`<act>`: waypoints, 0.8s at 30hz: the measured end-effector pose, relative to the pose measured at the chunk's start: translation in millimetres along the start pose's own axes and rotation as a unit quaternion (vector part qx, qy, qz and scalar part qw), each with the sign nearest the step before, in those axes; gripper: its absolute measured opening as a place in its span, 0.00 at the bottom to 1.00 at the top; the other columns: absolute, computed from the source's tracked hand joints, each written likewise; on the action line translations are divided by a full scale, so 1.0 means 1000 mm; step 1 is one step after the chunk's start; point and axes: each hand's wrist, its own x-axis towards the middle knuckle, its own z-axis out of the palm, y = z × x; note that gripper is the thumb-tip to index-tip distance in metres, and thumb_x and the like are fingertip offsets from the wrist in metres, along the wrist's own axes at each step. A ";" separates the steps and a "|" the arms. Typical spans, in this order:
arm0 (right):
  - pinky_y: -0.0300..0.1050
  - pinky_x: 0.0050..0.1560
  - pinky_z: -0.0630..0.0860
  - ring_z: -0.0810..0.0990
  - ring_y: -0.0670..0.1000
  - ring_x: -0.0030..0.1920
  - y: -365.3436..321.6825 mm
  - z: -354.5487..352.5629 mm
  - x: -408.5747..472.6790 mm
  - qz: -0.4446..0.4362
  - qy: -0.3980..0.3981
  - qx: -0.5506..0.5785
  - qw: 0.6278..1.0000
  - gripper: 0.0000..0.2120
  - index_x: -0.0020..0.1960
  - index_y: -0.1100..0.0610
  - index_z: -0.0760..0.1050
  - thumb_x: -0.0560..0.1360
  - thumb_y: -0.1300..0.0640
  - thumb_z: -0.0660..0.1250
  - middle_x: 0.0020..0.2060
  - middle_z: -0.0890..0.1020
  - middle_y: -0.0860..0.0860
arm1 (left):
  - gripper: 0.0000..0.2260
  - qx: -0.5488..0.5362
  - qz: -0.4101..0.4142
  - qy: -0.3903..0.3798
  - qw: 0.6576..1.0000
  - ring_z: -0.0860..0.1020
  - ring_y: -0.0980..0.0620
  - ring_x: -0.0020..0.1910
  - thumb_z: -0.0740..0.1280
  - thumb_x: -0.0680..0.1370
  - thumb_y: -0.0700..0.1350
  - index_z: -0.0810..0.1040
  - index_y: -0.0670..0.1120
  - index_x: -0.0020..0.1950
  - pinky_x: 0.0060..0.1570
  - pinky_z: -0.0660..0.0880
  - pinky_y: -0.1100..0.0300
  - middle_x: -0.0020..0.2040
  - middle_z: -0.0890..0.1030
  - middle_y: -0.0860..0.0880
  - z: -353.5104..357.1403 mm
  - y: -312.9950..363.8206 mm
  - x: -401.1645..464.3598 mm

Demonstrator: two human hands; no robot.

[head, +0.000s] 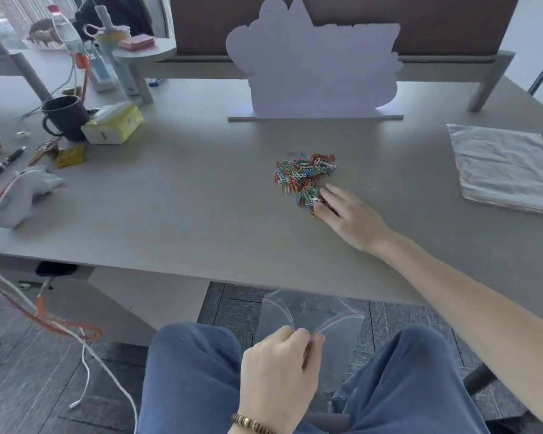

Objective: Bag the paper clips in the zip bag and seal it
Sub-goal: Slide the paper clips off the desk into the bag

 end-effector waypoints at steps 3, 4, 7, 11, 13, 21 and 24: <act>0.46 0.79 0.43 0.49 0.50 0.81 -0.017 0.013 -0.029 -0.029 0.006 -0.010 1.000 0.32 0.80 0.55 0.56 0.82 0.37 0.47 0.80 0.55 0.50 | 0.20 0.002 -0.004 0.005 1.000 0.58 0.51 0.22 0.68 0.73 0.54 0.63 0.46 0.28 0.17 0.62 0.59 0.24 0.65 0.50 -0.002 0.000 0.001; 0.45 0.79 0.42 0.48 0.50 0.81 -0.022 0.016 -0.037 -0.036 0.006 -0.013 0.999 0.32 0.80 0.55 0.56 0.82 0.38 0.47 0.81 0.54 0.51 | 0.20 0.005 -0.004 0.005 1.000 0.57 0.52 0.23 0.68 0.72 0.54 0.63 0.46 0.28 0.17 0.62 0.59 0.24 0.65 0.50 -0.003 0.000 0.002; 0.42 0.77 0.40 0.45 0.47 0.80 -0.037 0.019 -0.056 -0.032 -0.014 0.035 0.999 0.31 0.80 0.53 0.54 0.82 0.39 0.48 0.81 0.51 0.49 | 0.20 0.010 -0.005 0.005 1.000 0.57 0.53 0.23 0.68 0.72 0.53 0.63 0.47 0.28 0.18 0.62 0.58 0.24 0.65 0.50 -0.004 0.000 0.003; 0.45 0.78 0.51 0.56 0.41 0.77 -0.047 0.000 -0.076 0.016 0.020 0.234 0.972 0.26 0.77 0.48 0.63 0.82 0.40 0.52 0.78 0.60 0.43 | 0.18 -0.003 -0.035 -0.005 0.999 0.63 0.54 0.27 0.65 0.74 0.56 0.65 0.48 0.31 0.19 0.65 0.58 0.28 0.66 0.53 -0.007 0.001 0.003; 0.40 0.67 0.63 0.70 0.42 0.67 -0.038 -0.015 -0.081 0.052 0.096 0.191 0.976 0.20 0.70 0.51 0.73 0.83 0.45 0.55 0.70 0.74 0.47 | 0.17 -0.009 -0.055 -0.012 0.998 0.68 0.55 0.31 0.62 0.75 0.59 0.68 0.49 0.33 0.19 0.66 0.60 0.33 0.66 0.55 -0.009 0.002 0.003; 0.35 0.47 0.69 0.77 0.42 0.37 -0.032 -0.028 -0.081 0.107 0.010 0.011 0.994 0.12 0.59 0.53 0.82 0.80 0.54 0.64 0.52 0.84 0.49 | 0.13 -0.031 -0.099 -0.004 0.995 0.70 0.54 0.33 0.70 0.73 0.55 0.74 0.51 0.33 0.20 0.68 0.61 0.40 0.67 0.54 -0.010 0.006 0.005; 0.30 0.38 0.74 0.83 0.40 0.30 -0.042 -0.023 -0.084 0.104 0.001 0.052 0.993 0.09 0.54 0.52 0.83 0.79 0.54 0.65 0.40 0.86 0.46 | 0.11 -0.052 -0.110 0.004 0.993 0.71 0.54 0.33 0.72 0.72 0.53 0.75 0.51 0.33 0.21 0.69 0.60 0.40 0.68 0.54 -0.008 0.007 0.006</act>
